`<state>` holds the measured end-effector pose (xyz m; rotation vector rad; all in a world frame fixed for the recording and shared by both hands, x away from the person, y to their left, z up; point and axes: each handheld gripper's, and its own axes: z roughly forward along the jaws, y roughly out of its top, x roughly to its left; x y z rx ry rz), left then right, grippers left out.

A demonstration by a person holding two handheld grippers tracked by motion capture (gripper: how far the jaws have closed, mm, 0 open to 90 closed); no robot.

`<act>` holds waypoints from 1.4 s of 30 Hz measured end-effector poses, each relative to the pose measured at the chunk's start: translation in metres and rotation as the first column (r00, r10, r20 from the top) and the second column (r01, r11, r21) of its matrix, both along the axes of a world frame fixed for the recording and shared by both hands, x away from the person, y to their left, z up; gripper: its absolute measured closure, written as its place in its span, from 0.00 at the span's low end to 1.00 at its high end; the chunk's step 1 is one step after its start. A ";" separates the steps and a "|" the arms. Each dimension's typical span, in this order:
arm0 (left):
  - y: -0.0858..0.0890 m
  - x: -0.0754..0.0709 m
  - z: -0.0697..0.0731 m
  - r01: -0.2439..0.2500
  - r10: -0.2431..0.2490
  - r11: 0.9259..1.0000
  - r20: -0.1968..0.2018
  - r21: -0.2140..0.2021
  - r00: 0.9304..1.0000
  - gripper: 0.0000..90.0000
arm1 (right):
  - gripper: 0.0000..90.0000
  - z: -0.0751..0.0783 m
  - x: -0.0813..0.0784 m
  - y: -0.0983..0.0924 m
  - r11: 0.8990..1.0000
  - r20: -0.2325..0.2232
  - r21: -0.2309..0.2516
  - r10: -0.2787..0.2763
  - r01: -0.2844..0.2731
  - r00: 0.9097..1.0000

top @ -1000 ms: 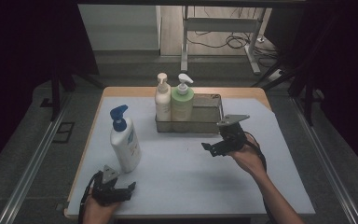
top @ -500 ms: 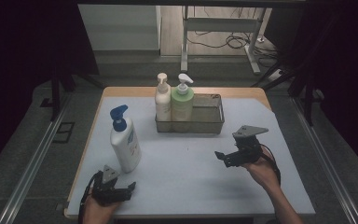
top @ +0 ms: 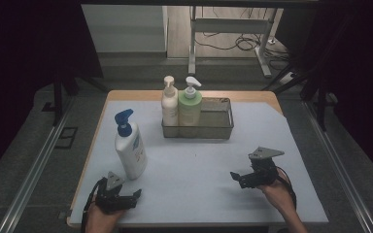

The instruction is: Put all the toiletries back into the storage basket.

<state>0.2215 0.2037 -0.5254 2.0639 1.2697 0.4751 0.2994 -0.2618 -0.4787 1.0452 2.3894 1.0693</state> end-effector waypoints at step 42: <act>0.040 0.029 0.023 -0.041 0.043 0.999 -0.049 0.028 0.998 0.99 | 0.00 -0.044 -0.005 -0.006 0.999 -0.051 -0.051 -0.019 0.017 0.999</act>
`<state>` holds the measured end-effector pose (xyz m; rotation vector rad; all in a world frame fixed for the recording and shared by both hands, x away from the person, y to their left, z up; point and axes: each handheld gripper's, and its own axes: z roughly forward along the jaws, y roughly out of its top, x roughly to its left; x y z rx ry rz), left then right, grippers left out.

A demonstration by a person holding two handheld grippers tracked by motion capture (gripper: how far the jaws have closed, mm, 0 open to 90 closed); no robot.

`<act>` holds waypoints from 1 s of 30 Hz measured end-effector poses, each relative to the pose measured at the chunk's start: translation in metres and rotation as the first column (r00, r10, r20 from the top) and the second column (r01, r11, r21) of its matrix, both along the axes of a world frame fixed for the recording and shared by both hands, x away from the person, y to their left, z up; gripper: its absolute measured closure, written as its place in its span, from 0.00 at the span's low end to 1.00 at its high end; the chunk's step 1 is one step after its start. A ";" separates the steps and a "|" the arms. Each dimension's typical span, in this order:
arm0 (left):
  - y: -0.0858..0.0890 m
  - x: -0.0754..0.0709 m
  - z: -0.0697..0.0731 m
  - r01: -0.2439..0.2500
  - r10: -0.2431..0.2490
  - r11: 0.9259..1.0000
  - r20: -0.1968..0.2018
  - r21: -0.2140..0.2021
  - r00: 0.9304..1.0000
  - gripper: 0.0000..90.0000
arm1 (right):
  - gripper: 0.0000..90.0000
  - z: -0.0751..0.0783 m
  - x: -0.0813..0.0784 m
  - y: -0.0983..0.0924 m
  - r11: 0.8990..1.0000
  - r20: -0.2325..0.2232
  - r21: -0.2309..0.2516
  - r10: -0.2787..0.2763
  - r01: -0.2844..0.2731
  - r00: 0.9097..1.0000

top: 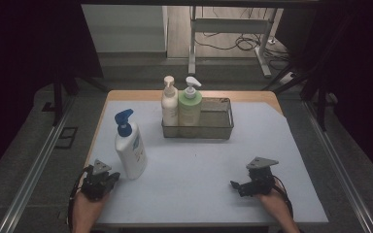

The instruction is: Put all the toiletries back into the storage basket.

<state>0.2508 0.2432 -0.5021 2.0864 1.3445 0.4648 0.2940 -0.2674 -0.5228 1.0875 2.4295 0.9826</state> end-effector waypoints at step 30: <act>-0.012 0.051 -0.003 0.038 -0.036 0.994 0.021 -0.102 0.999 0.99 | 0.00 0.000 0.000 0.000 1.000 -0.002 0.001 0.000 0.000 1.000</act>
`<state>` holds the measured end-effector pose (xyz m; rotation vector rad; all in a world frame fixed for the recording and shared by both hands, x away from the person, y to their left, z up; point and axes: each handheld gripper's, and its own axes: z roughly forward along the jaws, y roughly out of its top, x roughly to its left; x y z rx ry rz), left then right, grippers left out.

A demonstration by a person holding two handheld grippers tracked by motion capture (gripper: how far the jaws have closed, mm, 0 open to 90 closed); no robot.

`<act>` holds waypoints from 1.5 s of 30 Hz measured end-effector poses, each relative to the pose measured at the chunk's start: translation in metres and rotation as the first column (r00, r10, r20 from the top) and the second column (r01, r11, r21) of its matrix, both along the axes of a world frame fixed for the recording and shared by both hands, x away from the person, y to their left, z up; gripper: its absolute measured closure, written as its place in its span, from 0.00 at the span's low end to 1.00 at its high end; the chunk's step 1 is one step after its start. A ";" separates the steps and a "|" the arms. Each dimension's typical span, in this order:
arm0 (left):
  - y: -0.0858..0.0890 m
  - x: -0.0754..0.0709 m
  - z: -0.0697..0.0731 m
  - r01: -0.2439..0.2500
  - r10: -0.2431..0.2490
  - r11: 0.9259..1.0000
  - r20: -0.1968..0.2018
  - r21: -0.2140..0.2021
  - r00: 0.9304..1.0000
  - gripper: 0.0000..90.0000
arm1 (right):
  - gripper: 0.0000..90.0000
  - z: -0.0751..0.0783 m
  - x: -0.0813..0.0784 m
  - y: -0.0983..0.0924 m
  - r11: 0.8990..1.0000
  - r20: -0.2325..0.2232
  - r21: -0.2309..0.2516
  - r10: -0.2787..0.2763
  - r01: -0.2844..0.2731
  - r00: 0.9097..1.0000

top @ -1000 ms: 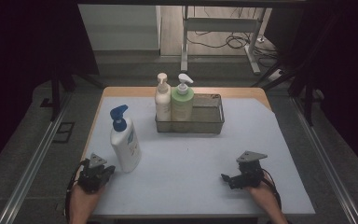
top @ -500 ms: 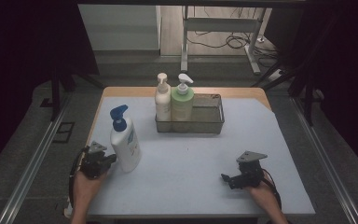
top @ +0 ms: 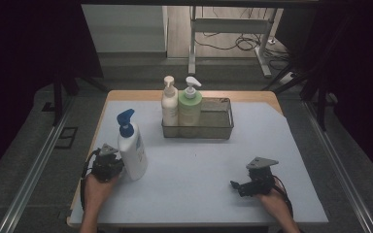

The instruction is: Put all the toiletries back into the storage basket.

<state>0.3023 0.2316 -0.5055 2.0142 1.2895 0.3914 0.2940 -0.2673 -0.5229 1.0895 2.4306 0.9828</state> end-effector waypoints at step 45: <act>-0.058 -0.010 -0.012 0.129 -0.129 0.991 -0.017 -0.022 0.991 0.99 | 0.00 0.000 0.000 0.001 1.000 0.000 -0.005 -0.002 0.002 1.000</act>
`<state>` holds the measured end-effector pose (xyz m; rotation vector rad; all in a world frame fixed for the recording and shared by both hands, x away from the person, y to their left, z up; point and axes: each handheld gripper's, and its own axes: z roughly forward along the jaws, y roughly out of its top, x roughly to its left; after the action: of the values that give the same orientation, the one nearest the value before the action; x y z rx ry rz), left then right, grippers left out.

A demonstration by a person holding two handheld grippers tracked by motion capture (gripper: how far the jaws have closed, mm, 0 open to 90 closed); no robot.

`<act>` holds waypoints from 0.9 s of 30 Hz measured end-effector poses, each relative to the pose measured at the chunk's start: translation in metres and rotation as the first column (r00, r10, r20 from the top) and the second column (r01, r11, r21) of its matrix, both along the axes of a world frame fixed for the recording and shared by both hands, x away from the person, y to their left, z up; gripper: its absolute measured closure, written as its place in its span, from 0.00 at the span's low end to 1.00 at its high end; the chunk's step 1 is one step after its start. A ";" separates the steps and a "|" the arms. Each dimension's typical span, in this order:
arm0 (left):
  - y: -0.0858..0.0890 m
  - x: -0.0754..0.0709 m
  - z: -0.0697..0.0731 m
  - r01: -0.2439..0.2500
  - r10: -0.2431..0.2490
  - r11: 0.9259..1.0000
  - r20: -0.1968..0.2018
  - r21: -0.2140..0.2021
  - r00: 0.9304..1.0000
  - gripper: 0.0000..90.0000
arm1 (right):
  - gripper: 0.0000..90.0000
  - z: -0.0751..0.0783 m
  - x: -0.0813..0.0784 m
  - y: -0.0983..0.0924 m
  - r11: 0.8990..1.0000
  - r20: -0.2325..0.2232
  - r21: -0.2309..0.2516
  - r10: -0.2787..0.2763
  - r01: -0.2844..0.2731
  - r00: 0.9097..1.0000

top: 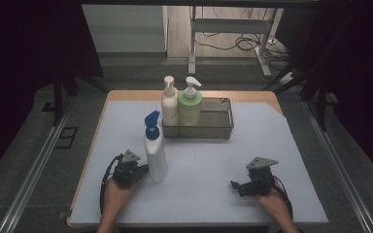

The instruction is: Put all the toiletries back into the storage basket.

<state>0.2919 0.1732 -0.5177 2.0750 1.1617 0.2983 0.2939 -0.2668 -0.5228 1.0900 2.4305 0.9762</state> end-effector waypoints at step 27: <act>-0.039 -0.017 0.000 0.124 -0.124 0.992 -0.002 0.007 0.992 0.99 | 0.00 0.000 0.000 0.000 1.000 0.000 -0.001 0.000 0.000 1.000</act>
<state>0.2747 0.1341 -0.5173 2.1433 1.0285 0.2413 0.2940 -0.2668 -0.5227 1.0889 2.4308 0.9752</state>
